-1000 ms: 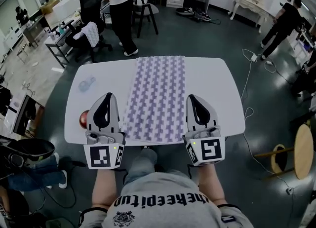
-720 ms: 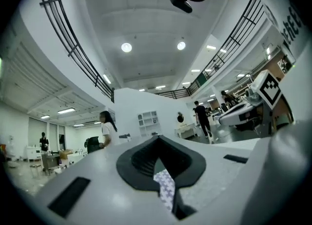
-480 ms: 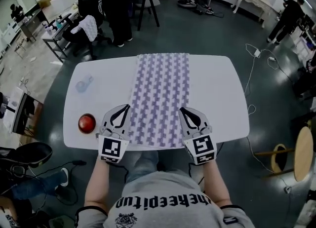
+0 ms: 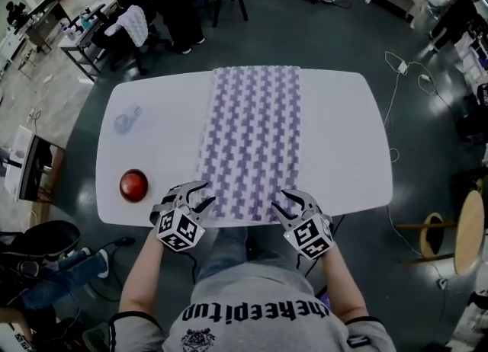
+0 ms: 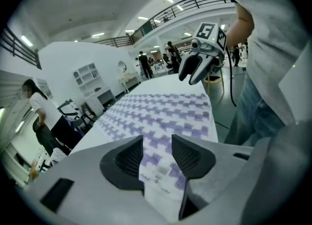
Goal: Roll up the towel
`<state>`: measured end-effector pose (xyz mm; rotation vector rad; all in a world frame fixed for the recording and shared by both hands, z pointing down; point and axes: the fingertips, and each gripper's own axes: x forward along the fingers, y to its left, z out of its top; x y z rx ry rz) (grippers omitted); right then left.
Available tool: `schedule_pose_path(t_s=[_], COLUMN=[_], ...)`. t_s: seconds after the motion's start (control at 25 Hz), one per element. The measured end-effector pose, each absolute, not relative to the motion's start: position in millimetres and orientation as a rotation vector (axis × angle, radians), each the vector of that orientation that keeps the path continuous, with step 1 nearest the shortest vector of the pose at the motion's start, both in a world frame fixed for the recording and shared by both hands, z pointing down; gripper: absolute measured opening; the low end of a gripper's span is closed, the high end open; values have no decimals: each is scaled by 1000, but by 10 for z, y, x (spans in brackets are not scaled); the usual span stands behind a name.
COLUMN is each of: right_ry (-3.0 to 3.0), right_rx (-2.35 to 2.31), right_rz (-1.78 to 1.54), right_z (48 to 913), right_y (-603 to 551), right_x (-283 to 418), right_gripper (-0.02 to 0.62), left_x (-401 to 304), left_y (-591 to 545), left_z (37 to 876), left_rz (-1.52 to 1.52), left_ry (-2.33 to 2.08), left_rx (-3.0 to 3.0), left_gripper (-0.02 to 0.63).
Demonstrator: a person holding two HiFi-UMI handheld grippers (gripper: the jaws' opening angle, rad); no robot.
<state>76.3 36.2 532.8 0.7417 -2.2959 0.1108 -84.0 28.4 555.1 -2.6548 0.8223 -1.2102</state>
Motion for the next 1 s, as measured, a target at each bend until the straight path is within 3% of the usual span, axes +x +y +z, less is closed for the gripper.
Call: schedule_pose_path(t_s=[0.28, 0.68, 0.76, 0.84, 0.96, 1.0], right_ry=[-2144, -2047, -2039, -2028, -2037, -2045], right_rx=[526, 508, 497, 499, 502, 503], right_rz=[99, 155, 180, 166, 168, 176], right_z=[5928, 6324, 6322, 6332, 6317, 6297], right_y=[734, 831, 842, 850, 836, 822], right_x=[877, 1011, 1015, 1012, 1012, 1013], right_gripper=[192, 188, 153, 33, 15, 14], left_x=[-1037, -1219, -1202, -1192, -1179, -1180], left_y=[569, 589, 596, 642, 683, 673], left_z=[6046, 6375, 6382, 6399, 6424, 6429], left_rz=[-1451, -1578, -1579, -1590, -1610, -1616], left_ry=[603, 603, 598, 572, 537, 533], left_rx=[-2676, -2656, -2690, -2727, -2698, -2676], left_gripper=[229, 220, 212, 172, 86, 27])
